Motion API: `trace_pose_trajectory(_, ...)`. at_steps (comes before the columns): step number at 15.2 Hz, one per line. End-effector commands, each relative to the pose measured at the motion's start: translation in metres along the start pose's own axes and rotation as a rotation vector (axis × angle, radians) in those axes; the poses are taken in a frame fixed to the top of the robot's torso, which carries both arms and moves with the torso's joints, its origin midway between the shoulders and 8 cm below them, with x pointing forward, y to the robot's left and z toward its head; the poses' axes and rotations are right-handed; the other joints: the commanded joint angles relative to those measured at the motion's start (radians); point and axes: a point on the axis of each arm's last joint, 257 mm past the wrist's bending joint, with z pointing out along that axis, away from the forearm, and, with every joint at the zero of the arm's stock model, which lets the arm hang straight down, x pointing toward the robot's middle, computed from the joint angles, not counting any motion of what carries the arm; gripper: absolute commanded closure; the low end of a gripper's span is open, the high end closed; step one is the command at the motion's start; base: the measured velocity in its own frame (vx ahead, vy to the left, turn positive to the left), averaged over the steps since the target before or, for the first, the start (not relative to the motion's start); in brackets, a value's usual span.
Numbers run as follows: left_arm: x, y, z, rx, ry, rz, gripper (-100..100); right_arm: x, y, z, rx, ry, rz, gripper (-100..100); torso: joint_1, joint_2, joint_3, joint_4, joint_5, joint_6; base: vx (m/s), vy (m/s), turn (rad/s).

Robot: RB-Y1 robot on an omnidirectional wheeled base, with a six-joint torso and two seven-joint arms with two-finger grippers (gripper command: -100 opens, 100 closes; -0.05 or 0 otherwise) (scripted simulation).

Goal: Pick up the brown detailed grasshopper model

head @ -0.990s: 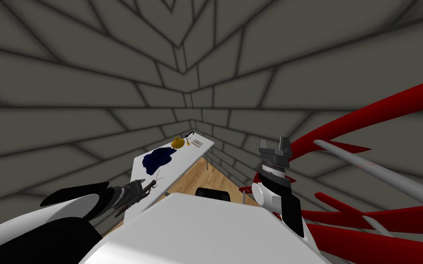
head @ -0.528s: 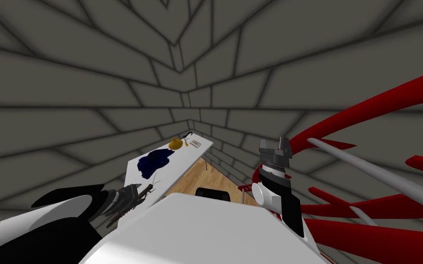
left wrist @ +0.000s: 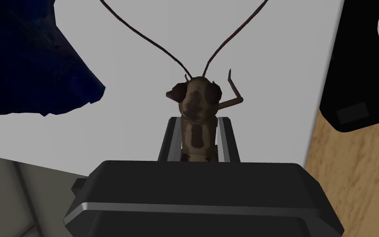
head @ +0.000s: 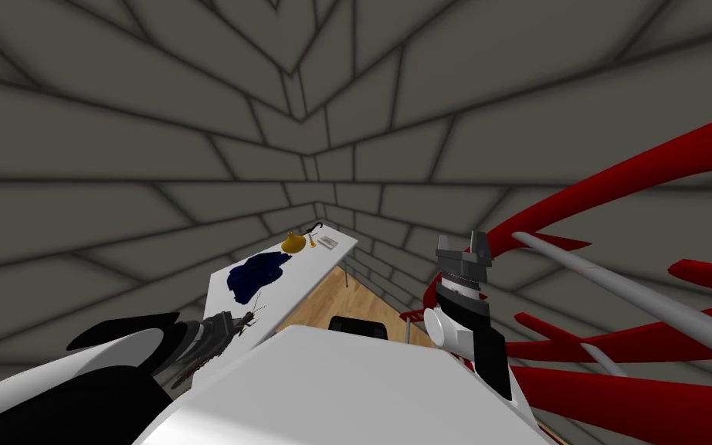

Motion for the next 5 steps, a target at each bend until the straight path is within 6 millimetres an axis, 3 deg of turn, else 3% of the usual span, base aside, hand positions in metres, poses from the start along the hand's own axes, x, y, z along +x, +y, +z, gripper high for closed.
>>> trace_pose_trajectory(1,0.0,0.0,0.0,0.0,0.0,0.0,100,0.0,0.0,0.0,0.0,0.0,0.0,0,0.0,0.0,0.0,0.0,0.0,0.0,0.0,0.0,0.0)
trace_pose_trajectory(4,0.006,0.001,-0.014,-0.002,0.002,0.01,100,0.0,0.0,0.0,0.0,0.0,0.0,0,0.0,0.0,0.0,0.0,0.0,0.0,-0.005,0.008,0.043)
trace_pose_trajectory(5,0.005,0.001,-0.008,0.001,0.003,0.007,100,0.0,0.0,0.0,0.0,0.0,0.0,0,0.0,0.001,0.0,0.0,-0.001,-0.001,-0.008,0.011,0.027)
